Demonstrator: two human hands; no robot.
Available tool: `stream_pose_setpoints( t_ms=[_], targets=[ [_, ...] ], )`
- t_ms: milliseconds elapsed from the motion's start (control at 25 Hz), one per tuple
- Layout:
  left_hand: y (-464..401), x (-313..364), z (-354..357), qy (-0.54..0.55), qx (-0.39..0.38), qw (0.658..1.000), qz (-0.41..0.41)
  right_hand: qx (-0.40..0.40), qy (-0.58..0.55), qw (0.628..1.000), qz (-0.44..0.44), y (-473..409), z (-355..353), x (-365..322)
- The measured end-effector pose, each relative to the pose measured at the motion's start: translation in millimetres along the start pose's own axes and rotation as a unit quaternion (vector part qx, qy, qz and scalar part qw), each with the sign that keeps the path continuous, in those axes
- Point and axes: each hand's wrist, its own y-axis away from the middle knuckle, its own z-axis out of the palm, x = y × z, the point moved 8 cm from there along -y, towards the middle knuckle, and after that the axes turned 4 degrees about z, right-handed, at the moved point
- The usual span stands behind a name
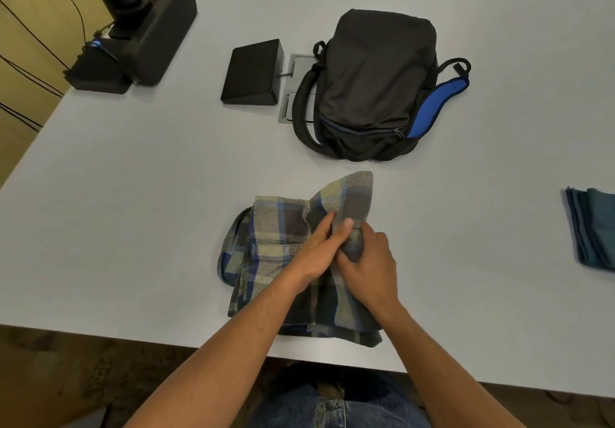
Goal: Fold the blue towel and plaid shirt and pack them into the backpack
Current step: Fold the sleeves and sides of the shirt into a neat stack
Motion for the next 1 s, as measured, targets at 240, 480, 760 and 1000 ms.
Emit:
stream_pose_setpoints(
  t_ms=[240,480,760,1000],
  targets=[
    [-14,18,-56,-0.011,0.093,0.995,-0.04,-0.052,0.084,0.992,-0.075,17,34,-60],
    [-22,32,-128,-0.129,0.175,0.976,-0.015,-0.1,0.104,0.976,-0.16,42,86,-92],
    [-17,0,-186,-0.064,0.185,0.98,-0.046,-0.115,0.279,0.909,-0.286,67,150,-63],
    [-26,0,-209,-0.097,0.218,0.971,-0.025,-0.15,0.33,0.892,-0.27,72,184,-44]
  ],
)
